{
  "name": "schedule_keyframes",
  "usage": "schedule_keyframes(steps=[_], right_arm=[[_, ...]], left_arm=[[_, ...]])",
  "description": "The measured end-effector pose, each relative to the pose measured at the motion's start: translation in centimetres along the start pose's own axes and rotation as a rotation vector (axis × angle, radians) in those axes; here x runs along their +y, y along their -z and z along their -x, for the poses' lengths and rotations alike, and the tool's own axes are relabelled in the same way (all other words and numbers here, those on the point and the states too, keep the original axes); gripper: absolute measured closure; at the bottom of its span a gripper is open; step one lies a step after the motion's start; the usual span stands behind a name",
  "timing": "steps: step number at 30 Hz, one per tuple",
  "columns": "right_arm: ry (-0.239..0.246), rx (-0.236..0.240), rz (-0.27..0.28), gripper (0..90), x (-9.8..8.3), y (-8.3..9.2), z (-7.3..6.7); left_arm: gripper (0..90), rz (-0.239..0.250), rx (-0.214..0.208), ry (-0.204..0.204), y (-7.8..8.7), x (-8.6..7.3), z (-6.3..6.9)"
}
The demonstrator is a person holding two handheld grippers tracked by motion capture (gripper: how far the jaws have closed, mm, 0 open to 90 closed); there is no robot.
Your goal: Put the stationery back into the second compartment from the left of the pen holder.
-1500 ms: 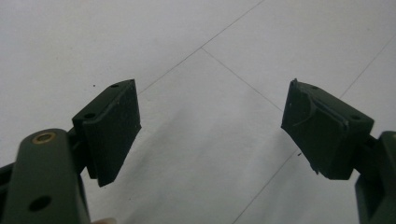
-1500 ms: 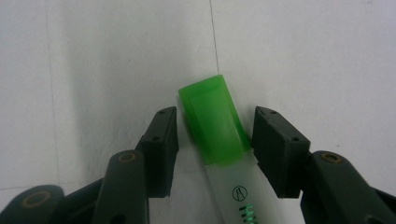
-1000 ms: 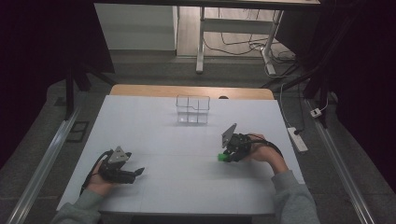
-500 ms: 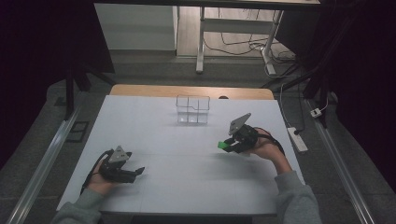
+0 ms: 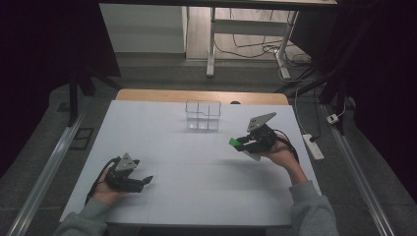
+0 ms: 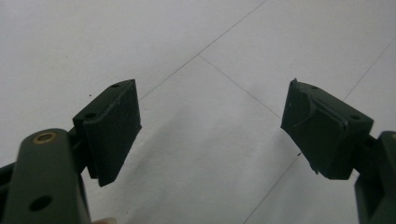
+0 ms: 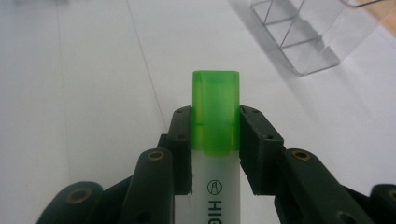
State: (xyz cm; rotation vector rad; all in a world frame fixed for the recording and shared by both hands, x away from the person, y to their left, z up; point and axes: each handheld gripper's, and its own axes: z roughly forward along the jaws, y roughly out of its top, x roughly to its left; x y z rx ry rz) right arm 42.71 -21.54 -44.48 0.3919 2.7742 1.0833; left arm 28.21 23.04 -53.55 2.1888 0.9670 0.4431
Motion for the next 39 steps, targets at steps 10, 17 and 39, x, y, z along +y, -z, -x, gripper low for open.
schedule_keyframes(steps=[10, 17, 39], right_arm=[[-0.080, -0.047, 0.086, 66.2, 0.4, 0.5, 0.2], [-0.093, -0.100, 0.161, 66.2, 1.0, 0.9, 0.0], [-0.133, -0.232, 0.307, 66.2, 2.5, 1.0, -0.3]], left_arm=[[19.2, 0.000, 0.001, 0.001, 0.0, 0.0, 0.0], [19.2, -0.001, 0.001, -0.001, 0.0, 0.0, 0.0], [19.2, 0.002, 0.001, 0.000, 0.0, 0.0, 0.0]])
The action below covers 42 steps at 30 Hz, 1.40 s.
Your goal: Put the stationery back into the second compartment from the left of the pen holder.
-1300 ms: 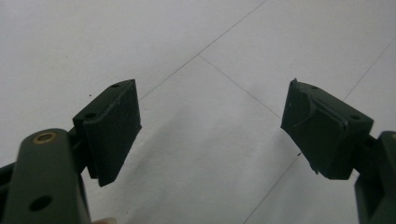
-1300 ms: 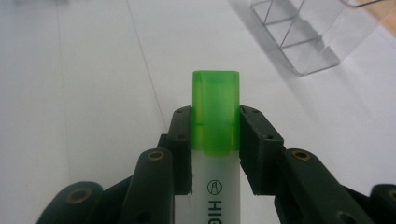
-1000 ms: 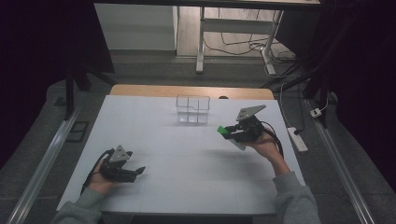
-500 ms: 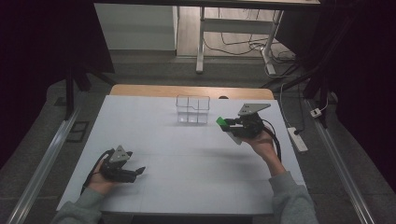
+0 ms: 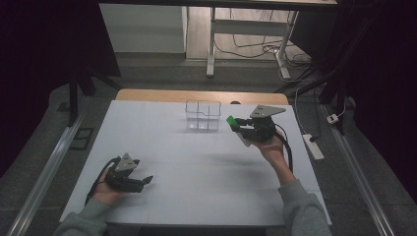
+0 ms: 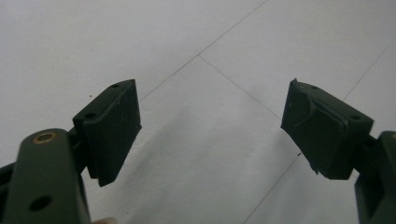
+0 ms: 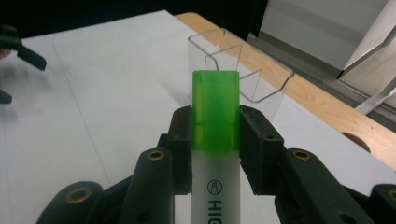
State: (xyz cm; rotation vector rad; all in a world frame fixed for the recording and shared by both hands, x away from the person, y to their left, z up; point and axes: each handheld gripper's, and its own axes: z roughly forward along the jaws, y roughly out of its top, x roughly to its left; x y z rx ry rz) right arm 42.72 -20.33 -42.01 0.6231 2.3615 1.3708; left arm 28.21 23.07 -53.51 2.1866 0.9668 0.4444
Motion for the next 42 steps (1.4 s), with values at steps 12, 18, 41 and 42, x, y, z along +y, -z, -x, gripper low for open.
schedule_keyframes(steps=[12, 18, 41, 42], right_arm=[[-0.031, -0.006, 0.064, 66.2, 1.8, -0.9, 0.2], [-0.054, -0.017, 0.094, 66.2, 2.4, -1.5, 0.7], [-0.077, -0.045, 0.154, 66.1, 4.9, -3.3, 1.4], [-0.078, -0.046, 0.154, 66.1, 5.0, -3.3, 1.5]], left_arm=[[19.2, 0.004, 0.000, 0.009, 0.1, 0.0, -0.1], [19.2, 0.004, -0.003, 0.011, 0.1, -0.1, -0.2], [19.2, 0.011, -0.004, 0.012, 0.2, 0.0, -0.1], [19.2, 0.012, -0.003, 0.012, 0.2, 0.0, -0.1]])
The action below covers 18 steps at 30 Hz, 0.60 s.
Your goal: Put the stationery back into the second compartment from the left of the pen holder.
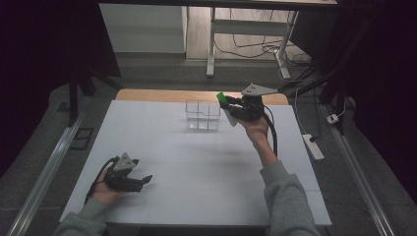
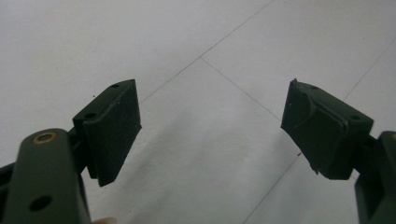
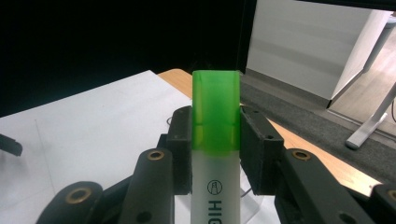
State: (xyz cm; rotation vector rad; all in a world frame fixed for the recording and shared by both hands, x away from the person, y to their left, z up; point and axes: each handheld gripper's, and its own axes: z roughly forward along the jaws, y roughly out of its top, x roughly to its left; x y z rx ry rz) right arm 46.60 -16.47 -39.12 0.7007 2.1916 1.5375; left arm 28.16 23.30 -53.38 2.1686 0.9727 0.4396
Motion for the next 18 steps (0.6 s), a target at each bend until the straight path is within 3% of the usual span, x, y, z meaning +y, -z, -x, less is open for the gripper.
schedule_keyframes(steps=[18], right_arm=[[-0.033, -0.023, 0.008, 66.1, 0.9, -3.3, 0.7]], left_arm=[[19.2, 0.008, -0.006, 0.000, 0.1, 0.0, -0.1]])
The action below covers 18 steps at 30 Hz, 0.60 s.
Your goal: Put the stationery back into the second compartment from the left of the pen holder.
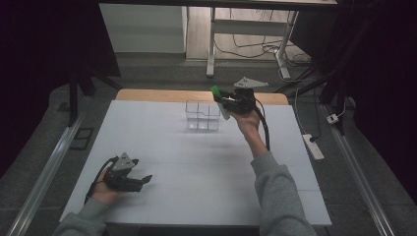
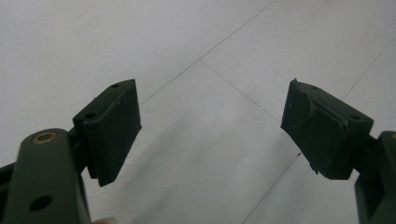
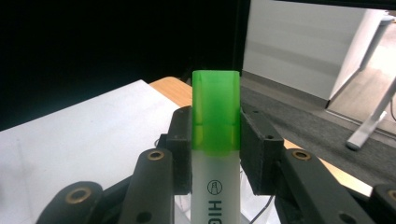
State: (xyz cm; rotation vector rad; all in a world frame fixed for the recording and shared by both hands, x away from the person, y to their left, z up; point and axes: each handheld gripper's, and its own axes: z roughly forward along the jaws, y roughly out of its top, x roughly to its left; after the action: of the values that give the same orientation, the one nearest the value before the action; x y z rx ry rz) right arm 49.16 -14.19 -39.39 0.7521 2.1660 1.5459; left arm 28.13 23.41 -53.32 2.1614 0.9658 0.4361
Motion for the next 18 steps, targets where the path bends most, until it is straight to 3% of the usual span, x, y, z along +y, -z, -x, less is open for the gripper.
schedule_keyframes(steps=[7, 18], right_arm=[[-0.026, 0.017, 0.009, 66.1, 0.0, -1.8, 0.3], [-0.012, 0.041, 0.022, 66.1, 0.8, -3.5, -0.2]], left_arm=[[19.2, -0.003, -0.001, -0.002, -0.1, 0.0, 0.0], [19.2, 0.000, 0.000, 0.001, 0.0, 0.0, 0.0]])
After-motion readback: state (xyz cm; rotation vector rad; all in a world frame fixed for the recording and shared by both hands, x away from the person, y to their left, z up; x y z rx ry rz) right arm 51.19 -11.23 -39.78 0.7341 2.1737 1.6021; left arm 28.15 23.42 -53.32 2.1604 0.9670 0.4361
